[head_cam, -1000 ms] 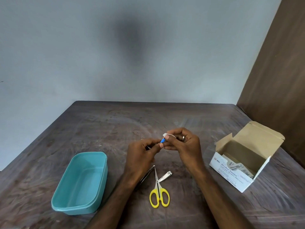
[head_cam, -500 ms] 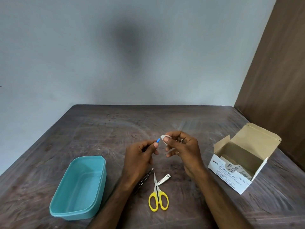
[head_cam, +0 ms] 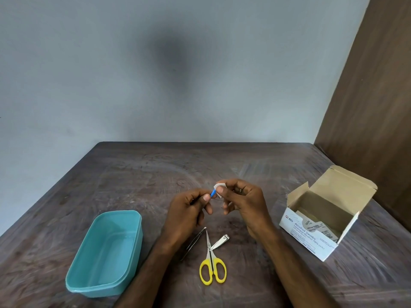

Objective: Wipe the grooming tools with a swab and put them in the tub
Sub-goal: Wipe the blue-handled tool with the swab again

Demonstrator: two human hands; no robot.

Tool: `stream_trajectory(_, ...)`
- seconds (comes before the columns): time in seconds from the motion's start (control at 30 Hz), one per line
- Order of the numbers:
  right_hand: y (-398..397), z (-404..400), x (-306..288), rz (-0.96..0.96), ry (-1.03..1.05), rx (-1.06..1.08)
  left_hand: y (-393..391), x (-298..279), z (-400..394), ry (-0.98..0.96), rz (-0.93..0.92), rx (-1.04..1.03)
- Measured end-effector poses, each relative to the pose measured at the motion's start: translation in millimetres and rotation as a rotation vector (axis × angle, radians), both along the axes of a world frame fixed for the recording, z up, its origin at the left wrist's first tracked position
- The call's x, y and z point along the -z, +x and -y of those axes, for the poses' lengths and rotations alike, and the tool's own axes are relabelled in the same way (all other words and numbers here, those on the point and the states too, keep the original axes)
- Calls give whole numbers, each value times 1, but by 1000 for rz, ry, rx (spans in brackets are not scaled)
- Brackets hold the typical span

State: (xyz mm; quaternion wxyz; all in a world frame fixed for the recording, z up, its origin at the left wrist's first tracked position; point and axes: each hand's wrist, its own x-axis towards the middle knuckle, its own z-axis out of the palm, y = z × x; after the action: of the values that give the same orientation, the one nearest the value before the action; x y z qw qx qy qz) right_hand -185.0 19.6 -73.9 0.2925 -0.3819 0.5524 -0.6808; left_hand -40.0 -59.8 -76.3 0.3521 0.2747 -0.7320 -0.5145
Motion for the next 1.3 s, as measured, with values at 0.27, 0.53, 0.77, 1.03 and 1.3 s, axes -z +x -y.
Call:
stream_trajectory(0.27,-5,1,2,108,-28,30,0,-7,-4,173,-118,8)
stream_trajectory(0.53,3,3,4,50,12,-18,-1,-7,-8,148,-138,19)
stream_trajectory(0.77,5,1,5,-2,12,-56,-1,-5,-5,163,-143,14)
stream_trajectory(1.03,7,-1,1,12,-20,35,-3,-9,-10,190,-151,59)
stream_trajectory(1.3,7,0,1,56,-39,36,-4,-7,-9,205,-191,-49)
